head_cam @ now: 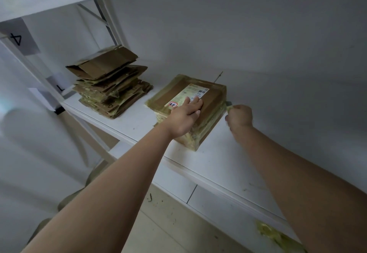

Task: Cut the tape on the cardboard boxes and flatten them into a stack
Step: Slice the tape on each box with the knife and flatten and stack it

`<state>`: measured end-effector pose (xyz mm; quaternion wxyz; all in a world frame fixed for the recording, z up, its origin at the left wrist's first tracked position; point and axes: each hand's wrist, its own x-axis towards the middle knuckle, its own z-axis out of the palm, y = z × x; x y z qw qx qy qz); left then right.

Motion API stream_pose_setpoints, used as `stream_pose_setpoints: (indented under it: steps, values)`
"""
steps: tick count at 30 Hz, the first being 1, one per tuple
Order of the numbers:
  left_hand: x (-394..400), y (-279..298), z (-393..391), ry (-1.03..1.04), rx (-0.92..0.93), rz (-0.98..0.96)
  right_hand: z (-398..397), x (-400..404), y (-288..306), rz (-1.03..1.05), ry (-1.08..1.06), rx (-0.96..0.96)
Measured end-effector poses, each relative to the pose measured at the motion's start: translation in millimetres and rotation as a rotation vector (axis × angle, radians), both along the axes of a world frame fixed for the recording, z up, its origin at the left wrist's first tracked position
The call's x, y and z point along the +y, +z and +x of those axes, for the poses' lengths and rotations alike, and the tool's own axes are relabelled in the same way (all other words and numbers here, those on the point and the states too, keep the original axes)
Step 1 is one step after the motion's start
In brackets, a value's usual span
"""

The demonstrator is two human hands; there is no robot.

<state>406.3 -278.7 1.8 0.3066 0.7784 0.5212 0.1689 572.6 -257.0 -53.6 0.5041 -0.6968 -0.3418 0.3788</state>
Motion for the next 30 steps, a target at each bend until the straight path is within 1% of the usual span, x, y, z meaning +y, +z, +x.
stream_pose_setpoints:
  steps: [3,6,11,13,17,20,21,24,26,28,30]
  values:
    - [1,-1,0,-0.004,0.021,0.004,-5,-10,-3,-0.010,0.048,0.023]
    - [1,-1,0,-0.008,0.026,0.014,-8,-18,2,-0.035,0.083,0.003]
    - [1,-1,0,0.002,0.051,0.034,-33,-51,4,-0.040,0.299,-0.021]
    - [-3,-1,1,-0.008,0.069,0.044,-36,-63,8,-0.036,0.307,0.004]
    - [-4,11,-3,-0.007,0.054,-0.001,-28,-71,16,-0.067,0.336,-0.028]
    - [-6,24,-21,-0.052,0.034,0.031,-26,-72,17,-0.078,0.355,-0.037]
    - [-8,25,-27,-0.067,0.083,0.035,-26,-72,16,-0.080,0.359,-0.031]
    - [-11,18,-43,-0.163,0.375,0.076,-24,-66,14,-0.103,0.371,-0.027]
    - [-8,15,-42,-0.219,0.508,0.122,-22,-61,15,-0.129,0.372,-0.025]
    - [-5,17,-32,-0.229,0.597,0.136,-18,-56,22,-0.144,0.352,-0.025]
    - [-3,21,-20,-0.231,0.617,0.140,-12,-53,30,-0.157,0.320,-0.044]
